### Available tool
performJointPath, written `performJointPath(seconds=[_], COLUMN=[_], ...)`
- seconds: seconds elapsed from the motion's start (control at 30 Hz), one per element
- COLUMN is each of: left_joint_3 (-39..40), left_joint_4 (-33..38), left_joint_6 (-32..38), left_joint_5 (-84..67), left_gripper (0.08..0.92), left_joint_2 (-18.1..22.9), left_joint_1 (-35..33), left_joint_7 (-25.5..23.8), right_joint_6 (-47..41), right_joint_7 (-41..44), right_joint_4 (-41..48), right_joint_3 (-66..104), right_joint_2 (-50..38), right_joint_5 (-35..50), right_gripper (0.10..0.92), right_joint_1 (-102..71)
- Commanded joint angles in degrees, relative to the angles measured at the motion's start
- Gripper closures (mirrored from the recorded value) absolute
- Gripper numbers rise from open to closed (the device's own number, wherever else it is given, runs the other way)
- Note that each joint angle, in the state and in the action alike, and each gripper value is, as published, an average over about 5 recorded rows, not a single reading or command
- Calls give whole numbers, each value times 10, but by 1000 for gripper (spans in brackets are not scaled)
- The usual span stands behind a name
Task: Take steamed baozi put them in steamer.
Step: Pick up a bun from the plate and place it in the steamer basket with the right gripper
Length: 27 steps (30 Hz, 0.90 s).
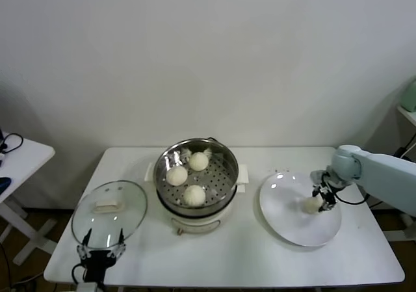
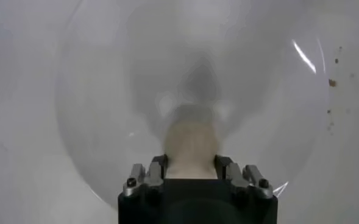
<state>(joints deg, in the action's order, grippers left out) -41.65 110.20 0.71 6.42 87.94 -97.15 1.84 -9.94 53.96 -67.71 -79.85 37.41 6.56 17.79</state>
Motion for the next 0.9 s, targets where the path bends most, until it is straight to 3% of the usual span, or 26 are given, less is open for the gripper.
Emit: performJointPath(seconds=[0.03, 0.43, 0.63, 0.9], left_joint_3=[0, -1, 1, 3], left_joint_4=[2, 8, 13, 14], left_joint_6=[0, -2, -3, -3], left_joint_5=[0, -2, -2, -2], left_gripper=[177, 177, 177, 177], left_joint_2=[0, -4, -5, -6], left_joint_1=[-1, -1, -2, 0], left_joint_7=[0, 0, 0, 0], right_joint_6=[-3, -11, -26, -55], right_joint_7=[0, 26, 35, 25], right_joint_4=[-35, -144, -182, -199], right_joint_3=[-38, -261, -271, -190], right_joint_2=[-9, 37, 93, 154], right_joint_5=[21, 209, 275, 315], right_gripper=[504, 505, 499, 498], right_joint_1=[63, 412, 507, 506])
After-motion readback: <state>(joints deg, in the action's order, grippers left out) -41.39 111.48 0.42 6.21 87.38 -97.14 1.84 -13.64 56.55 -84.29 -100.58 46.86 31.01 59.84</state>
